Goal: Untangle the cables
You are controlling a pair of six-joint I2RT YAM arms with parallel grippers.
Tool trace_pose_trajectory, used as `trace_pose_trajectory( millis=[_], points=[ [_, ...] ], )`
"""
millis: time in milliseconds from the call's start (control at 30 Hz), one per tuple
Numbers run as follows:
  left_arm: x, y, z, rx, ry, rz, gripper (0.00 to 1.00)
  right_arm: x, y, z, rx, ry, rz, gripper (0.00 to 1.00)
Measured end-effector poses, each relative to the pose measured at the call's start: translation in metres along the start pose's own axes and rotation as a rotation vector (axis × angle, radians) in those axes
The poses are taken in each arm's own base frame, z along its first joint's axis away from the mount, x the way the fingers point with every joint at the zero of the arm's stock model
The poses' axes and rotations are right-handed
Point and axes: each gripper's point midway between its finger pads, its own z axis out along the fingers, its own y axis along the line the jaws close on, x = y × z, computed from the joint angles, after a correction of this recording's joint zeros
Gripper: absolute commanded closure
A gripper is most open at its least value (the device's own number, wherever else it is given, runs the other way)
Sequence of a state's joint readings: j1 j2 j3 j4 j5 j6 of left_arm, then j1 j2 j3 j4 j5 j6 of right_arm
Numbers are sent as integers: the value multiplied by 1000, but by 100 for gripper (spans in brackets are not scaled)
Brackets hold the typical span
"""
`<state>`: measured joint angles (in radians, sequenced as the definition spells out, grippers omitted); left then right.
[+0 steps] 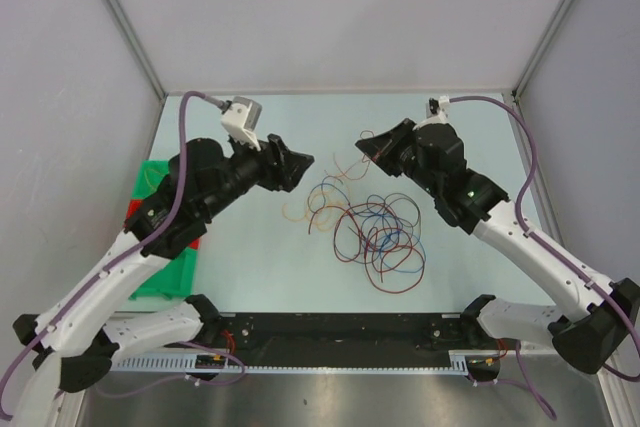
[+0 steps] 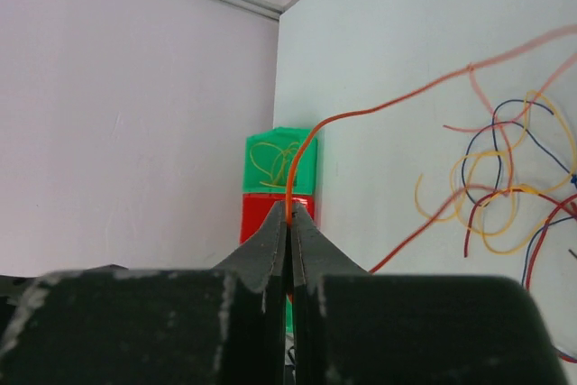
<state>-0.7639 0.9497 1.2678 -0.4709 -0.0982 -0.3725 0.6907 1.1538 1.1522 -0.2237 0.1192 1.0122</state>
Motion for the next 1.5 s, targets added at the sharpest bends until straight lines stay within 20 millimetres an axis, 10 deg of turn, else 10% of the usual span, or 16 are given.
trace_pose_trajectory(
  millis=[433, 1500],
  points=[
    [54, -60, 51, 138, 113, 145, 38, 5, -1, 0, 38, 18, 205, 100],
    [69, -68, 94, 58, 131, 224, 56, 12, -5, 1, 47, 107, 287, 100]
  ],
)
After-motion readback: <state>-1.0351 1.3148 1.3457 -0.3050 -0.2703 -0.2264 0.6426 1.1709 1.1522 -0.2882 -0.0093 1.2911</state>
